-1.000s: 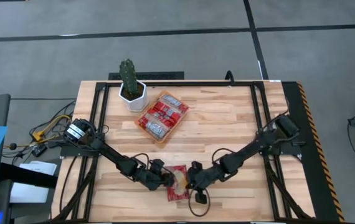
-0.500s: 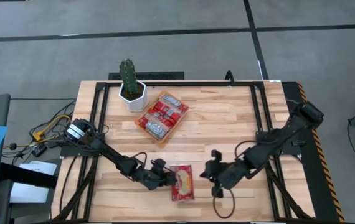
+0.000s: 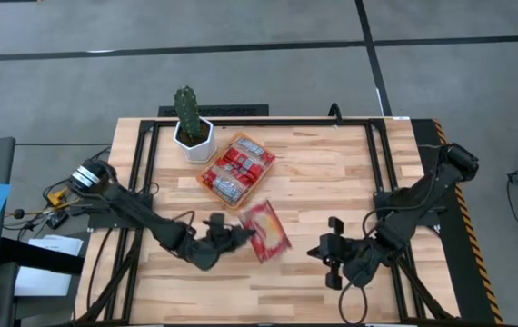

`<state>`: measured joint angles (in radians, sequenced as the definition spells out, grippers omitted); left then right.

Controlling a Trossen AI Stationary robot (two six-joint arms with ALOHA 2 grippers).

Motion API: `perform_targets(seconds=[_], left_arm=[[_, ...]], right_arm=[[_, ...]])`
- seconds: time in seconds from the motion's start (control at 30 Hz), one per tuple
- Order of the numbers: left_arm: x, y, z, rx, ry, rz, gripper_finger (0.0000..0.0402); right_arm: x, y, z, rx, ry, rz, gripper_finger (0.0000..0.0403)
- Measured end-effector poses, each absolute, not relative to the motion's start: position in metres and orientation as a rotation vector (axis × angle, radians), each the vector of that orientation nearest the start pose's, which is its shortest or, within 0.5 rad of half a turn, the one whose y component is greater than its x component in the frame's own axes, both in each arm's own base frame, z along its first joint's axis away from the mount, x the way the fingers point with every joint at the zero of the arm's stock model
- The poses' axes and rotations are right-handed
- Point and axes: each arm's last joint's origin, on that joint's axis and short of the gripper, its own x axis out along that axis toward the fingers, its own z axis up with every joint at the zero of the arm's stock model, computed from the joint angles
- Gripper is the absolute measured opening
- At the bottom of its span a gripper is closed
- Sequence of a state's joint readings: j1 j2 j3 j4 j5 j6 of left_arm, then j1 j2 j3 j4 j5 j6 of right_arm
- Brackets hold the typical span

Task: Sort popcorn bags into baskets
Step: Put the popcorn bag into the orange bin

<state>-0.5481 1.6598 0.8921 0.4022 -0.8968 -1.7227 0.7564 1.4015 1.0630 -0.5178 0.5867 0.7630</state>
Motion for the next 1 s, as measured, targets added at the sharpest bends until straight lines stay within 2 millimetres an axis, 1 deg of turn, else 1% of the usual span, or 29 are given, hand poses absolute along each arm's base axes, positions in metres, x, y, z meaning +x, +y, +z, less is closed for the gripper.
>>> perform_targets(seconds=[0.13, 0.23, 0.33, 0.47, 0.67, 0.83, 0.9, 1.0], left_arm=[[0.292, -0.132, 0.226, -1.350, -0.168, 0.641, 0.0002], [0.284, -0.112, 0.232, -1.307, -0.216, 0.755, 0.0002], [0.278, -0.092, 0.233, -1.304, -0.242, 0.855, 0.0005], [0.275, -0.072, 0.224, -1.330, -0.247, 0.980, 0.0006], [0.271, -0.055, 0.217, -1.354, -0.257, 1.088, 0.0007], [0.273, -0.046, 0.216, -1.380, -0.217, 1.112, 0.0010], [0.274, -0.044, 0.216, -1.370, -0.222, 1.120, 0.0017], [0.273, -0.040, 0.216, -1.367, -0.250, 1.140, 0.0039]], right_arm=[[0.219, 0.188, 0.266, 0.192, 0.689, -0.101, 0.0033], [0.219, 0.189, 0.267, 0.194, 0.685, -0.096, 0.0027], [0.218, 0.188, 0.266, 0.183, 0.689, -0.095, 0.0018], [0.216, 0.189, 0.265, 0.165, 0.705, -0.095, 0.0015], [0.214, 0.189, 0.264, 0.150, 0.718, -0.095, 0.0033], [0.213, 0.188, 0.263, 0.132, 0.727, -0.097, 0.0029], [0.213, 0.188, 0.263, 0.128, 0.730, -0.097, 0.0024], [0.212, 0.187, 0.262, 0.116, 0.741, -0.102, 0.0019]])
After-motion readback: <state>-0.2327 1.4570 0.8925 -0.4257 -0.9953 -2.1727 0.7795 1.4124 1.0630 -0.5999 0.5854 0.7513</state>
